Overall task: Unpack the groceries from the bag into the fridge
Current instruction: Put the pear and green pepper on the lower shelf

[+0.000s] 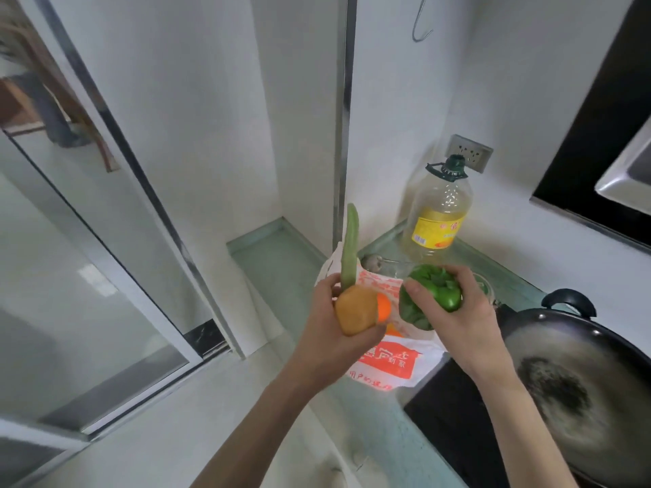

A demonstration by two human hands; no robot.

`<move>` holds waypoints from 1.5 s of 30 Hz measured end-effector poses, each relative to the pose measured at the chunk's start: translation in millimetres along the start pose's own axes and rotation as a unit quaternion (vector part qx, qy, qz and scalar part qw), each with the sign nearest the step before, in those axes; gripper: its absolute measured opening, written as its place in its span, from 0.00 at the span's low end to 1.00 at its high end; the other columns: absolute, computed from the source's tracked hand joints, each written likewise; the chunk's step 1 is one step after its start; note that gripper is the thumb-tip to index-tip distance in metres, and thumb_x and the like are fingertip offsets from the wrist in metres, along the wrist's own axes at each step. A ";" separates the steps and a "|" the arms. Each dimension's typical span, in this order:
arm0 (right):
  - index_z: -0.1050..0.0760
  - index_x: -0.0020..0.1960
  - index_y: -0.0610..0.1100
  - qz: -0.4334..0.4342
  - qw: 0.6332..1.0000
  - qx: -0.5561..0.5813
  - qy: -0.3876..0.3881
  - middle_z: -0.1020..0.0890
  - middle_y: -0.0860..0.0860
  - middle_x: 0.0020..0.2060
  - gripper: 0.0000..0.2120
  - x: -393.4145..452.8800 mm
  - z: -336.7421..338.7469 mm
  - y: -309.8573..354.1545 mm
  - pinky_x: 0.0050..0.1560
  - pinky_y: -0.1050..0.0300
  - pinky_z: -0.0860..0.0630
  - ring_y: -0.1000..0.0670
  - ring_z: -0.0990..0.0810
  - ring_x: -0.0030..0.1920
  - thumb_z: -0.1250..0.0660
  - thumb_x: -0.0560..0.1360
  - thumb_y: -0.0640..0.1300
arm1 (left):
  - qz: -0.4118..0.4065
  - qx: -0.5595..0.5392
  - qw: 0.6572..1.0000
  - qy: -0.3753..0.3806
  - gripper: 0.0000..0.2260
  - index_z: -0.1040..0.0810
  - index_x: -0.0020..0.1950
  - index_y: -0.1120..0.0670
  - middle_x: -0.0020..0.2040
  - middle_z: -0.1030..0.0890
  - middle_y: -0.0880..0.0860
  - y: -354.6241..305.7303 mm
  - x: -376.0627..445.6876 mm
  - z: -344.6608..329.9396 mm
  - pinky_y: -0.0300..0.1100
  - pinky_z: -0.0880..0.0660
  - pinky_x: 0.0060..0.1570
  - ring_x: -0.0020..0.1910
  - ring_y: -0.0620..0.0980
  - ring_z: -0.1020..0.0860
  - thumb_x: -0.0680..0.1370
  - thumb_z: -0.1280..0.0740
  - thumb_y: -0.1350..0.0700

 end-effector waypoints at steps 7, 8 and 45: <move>0.26 0.58 0.54 0.020 0.997 0.069 0.034 0.19 0.60 0.50 0.29 -67.5 11.5 29.3 0.42 0.70 0.22 0.66 0.19 0.47 0.23 0.61 0.61 | -0.031 -0.031 0.998 -0.051 0.34 0.37 0.70 0.42 0.63 0.28 0.40 -24.9 -94.5 19.8 0.37 0.18 0.45 0.54 0.40 0.19 0.71 0.20 0.51; 0.25 0.58 0.54 0.024 0.995 0.084 0.040 0.19 0.59 0.50 0.29 -77.3 12.3 33.4 0.43 0.69 0.22 0.64 0.19 0.47 0.23 0.60 0.61 | -0.034 -0.030 0.997 -0.057 0.34 0.36 0.69 0.41 0.62 0.28 0.39 -28.5 -106.2 22.8 0.37 0.18 0.45 0.54 0.39 0.19 0.71 0.20 0.50; 0.23 0.58 0.54 0.243 0.784 0.231 0.523 0.18 0.63 0.48 0.28 -373.0 -128.6 234.0 0.44 0.71 0.25 0.63 0.20 0.48 0.44 0.71 0.72 | -0.063 0.048 0.804 -0.590 0.22 0.27 0.60 0.35 0.53 0.21 0.39 -96.0 -557.5 123.8 0.36 0.21 0.41 0.46 0.41 0.19 0.68 0.28 0.36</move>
Point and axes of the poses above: each hand's wrist, its own x-axis towards the middle knuckle, its own z-axis out of the back of the hand, y = z × x, the point moved 2 cm from there along x, towards the middle knuckle
